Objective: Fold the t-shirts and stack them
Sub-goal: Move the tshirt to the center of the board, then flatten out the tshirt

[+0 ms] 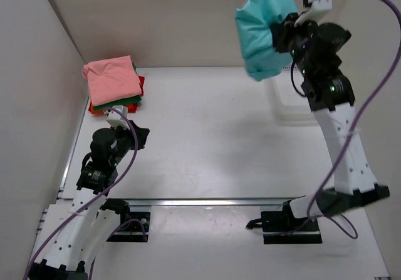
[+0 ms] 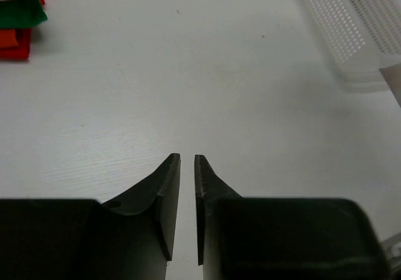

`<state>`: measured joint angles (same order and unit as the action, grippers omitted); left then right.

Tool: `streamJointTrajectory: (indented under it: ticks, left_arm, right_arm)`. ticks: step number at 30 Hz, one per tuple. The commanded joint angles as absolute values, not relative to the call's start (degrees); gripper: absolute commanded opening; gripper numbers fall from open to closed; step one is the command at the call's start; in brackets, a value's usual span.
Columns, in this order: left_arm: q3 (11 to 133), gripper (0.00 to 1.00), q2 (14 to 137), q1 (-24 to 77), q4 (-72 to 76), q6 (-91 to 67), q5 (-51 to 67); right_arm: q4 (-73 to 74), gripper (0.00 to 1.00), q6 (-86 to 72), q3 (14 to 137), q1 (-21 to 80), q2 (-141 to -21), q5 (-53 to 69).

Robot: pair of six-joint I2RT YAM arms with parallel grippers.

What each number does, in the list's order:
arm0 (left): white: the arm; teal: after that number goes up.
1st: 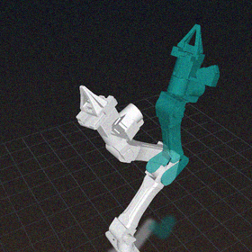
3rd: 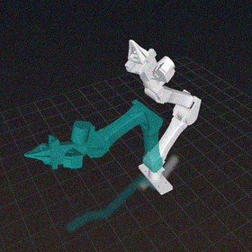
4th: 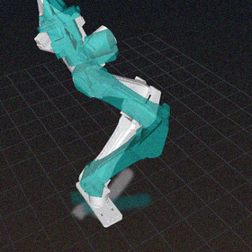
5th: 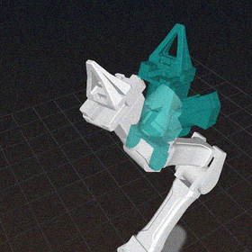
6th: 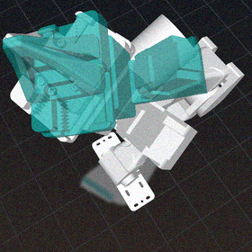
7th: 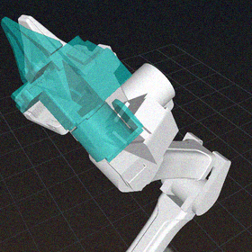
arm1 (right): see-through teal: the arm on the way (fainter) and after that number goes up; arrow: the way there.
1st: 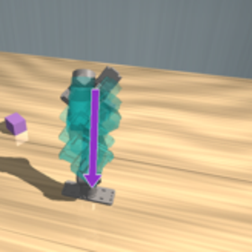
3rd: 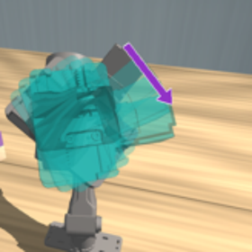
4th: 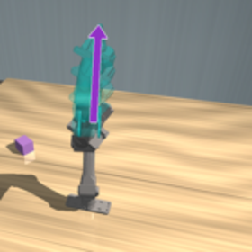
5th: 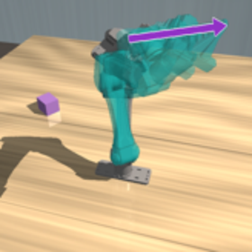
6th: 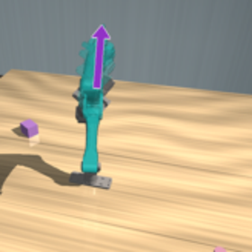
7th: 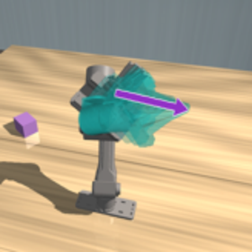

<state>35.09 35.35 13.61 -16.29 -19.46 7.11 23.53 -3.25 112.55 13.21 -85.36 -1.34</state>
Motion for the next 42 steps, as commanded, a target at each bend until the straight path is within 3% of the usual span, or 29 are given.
streamJointTrajectory:
  ticks: [1,4,7,9,12,19,22,25,33,36,40,41,42]
  left_arm:
    - [39.37,0.28,35.69,14.32,-23.02,-19.07,6.24]
    - [39.81,0.30,33.75,14.41,-23.47,-19.42,5.54]
    - [39.20,0.30,33.57,14.24,-23.47,-20.56,6.84]
    - [37.97,0.31,34.18,14.15,-22.86,-21.61,8.87]
    - [35.51,0.31,38.38,14.23,-21.98,-23.02,16.05]
    - [30.50,0.34,50.16,22.94,-14.25,-26.27,13.71]
    - [31.28,0.35,60.26,25.39,-9.59,-26.72,12.40]
    - [30.85,0.48,65.28,27.33,-3.55,-27.77,9.42]
    - [34.80,0.53,81.01,29.88,7.64,-32.16,6.07]
    - [37.60,0.62,87.34,31.19,9.49,-32.43,4.93]
    - [41.65,0.60,95.25,32.08,10.89,-35.06,4.14]
    - [42.70,0.53,96.49,32.25,11.16,-35.16,4.39]
    - [43.93,0.35,97.98,32.60,11.34,-36.03,4.39]
  right_arm:
    - [22.77,0.00,-8.15,98.04,18.10,-80.00,-4.31]
    - [20.22,0.00,-14.21,87.24,21.09,-75.52,-2.21]
    - [15.92,0.01,-20.19,75.28,21.27,-74.09,9.47]
    - [18.35,0.36,-20.83,71.99,22.49,-75.05,12.31]
    - [21.71,0.51,-19.07,67.35,27.31,-74.72,3.82]
    - [20.83,0.56,-20.74,56.43,26.01,-69.17,2.11]
    - [19.35,0.54,-21.97,49.77,30.13,-67.59,2.73]
    - [15.57,0.53,-23.20,45.72,32.16,-68.46,3.60]
    - [6.33,0.56,-20.22,48.94,33.58,-80.76,5.27]
    - [6.85,0.59,-17.42,53.77,34.18,-88.82,5.97]
    - [7.21,0.61,-15.65,58.79,36.38,-96.75,5.89]
    - [7.38,0.59,-15.47,58.97,36.56,-98.07,6.06]
    - [7.21,0.57,-15.82,59.41,36.91,-99.30,6.41]
